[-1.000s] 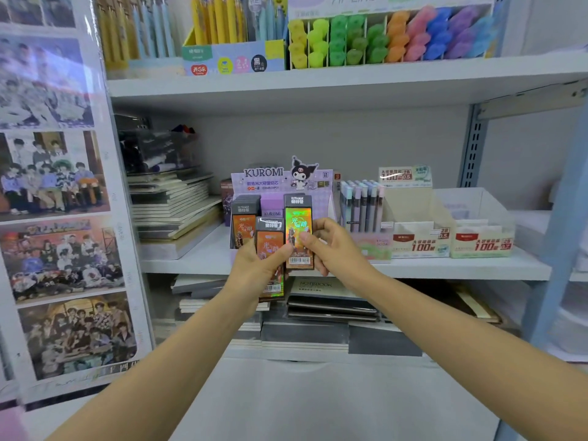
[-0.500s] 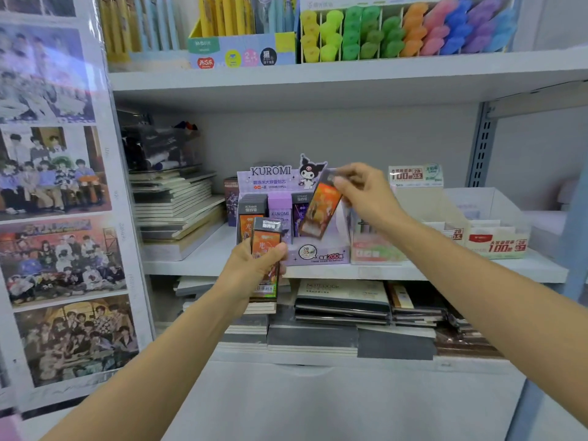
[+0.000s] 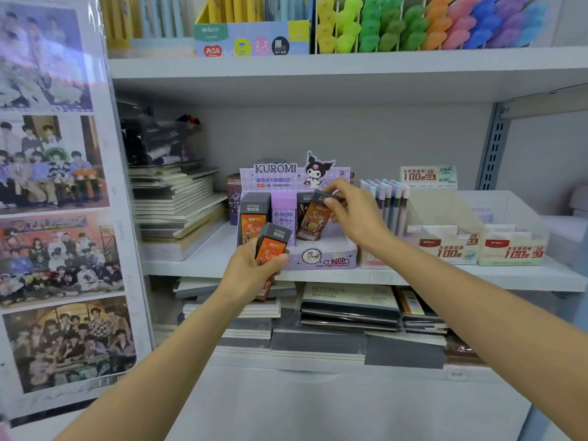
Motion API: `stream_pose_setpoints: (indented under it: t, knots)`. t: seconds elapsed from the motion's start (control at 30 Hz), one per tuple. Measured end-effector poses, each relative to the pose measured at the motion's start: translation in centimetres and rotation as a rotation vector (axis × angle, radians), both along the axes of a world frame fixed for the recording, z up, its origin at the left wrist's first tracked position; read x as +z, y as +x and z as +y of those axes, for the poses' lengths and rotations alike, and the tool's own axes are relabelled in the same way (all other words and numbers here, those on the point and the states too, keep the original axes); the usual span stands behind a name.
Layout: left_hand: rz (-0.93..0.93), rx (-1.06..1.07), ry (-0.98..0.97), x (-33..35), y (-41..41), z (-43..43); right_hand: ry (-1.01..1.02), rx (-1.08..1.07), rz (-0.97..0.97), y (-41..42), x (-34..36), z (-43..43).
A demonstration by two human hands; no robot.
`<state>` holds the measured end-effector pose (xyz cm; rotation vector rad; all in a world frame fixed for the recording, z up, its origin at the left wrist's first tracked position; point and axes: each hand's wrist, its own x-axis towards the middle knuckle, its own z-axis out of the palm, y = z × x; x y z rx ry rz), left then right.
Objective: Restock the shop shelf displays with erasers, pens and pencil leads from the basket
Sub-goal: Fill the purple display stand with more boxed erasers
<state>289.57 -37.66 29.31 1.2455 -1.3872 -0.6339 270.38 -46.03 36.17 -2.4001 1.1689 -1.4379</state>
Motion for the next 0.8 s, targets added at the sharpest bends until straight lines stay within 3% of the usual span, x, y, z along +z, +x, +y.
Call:
stream_pose_setpoints:
  t: [0.23, 0.8]
  knots:
    - [0.077, 0.105, -0.022, 0.2, 2.0, 1.1, 0.024, 0.056, 0.080, 2.7, 1.1, -0.2]
    - [0.273, 0.058, 0.014, 0.6, 2.9, 1.5, -0.028, 0.060, 0.231, 4.0, 2.9, -1.4]
